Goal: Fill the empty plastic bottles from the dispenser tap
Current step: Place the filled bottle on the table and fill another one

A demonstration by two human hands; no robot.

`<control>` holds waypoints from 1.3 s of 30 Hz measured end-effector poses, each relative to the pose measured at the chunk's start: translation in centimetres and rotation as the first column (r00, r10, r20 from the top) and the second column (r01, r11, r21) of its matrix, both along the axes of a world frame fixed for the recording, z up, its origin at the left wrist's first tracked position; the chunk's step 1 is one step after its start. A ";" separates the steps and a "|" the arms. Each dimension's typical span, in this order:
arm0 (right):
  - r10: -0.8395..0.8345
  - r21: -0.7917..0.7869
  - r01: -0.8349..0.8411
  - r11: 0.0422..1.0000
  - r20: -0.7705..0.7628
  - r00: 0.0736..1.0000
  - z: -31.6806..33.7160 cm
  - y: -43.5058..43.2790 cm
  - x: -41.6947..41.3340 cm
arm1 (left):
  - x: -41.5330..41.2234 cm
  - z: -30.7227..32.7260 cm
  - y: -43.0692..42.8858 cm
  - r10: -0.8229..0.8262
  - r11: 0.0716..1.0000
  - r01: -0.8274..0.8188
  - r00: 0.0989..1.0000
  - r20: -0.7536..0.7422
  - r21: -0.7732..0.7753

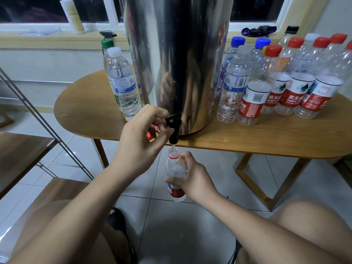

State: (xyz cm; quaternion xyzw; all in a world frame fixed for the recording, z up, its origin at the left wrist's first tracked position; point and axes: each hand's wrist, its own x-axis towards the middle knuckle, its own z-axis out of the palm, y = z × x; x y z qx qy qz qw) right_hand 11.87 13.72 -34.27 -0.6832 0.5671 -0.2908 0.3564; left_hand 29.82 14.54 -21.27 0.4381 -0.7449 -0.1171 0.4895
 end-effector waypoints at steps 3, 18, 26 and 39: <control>0.003 -0.003 -0.003 1.000 0.003 1.000 0.0 0.0 0.0 | 0.0 0.0 0.0 0.001 1.000 -0.001 1.000 0.003 -0.004; -0.001 0.001 0.001 1.000 0.001 1.000 0.0 0.1 0.0 | 0.0 0.1 0.1 -0.007 1.000 0.007 1.000 -0.001 -0.001; -0.015 0.001 0.015 1.000 0.001 1.000 0.0 0.0 0.1 | 0.0 0.0 0.0 -0.001 1.000 0.001 1.000 0.003 0.002; -0.013 0.003 0.013 1.000 0.005 1.000 0.2 0.1 0.1 | 0.0 0.1 0.1 0.008 1.000 -0.008 1.000 0.000 0.002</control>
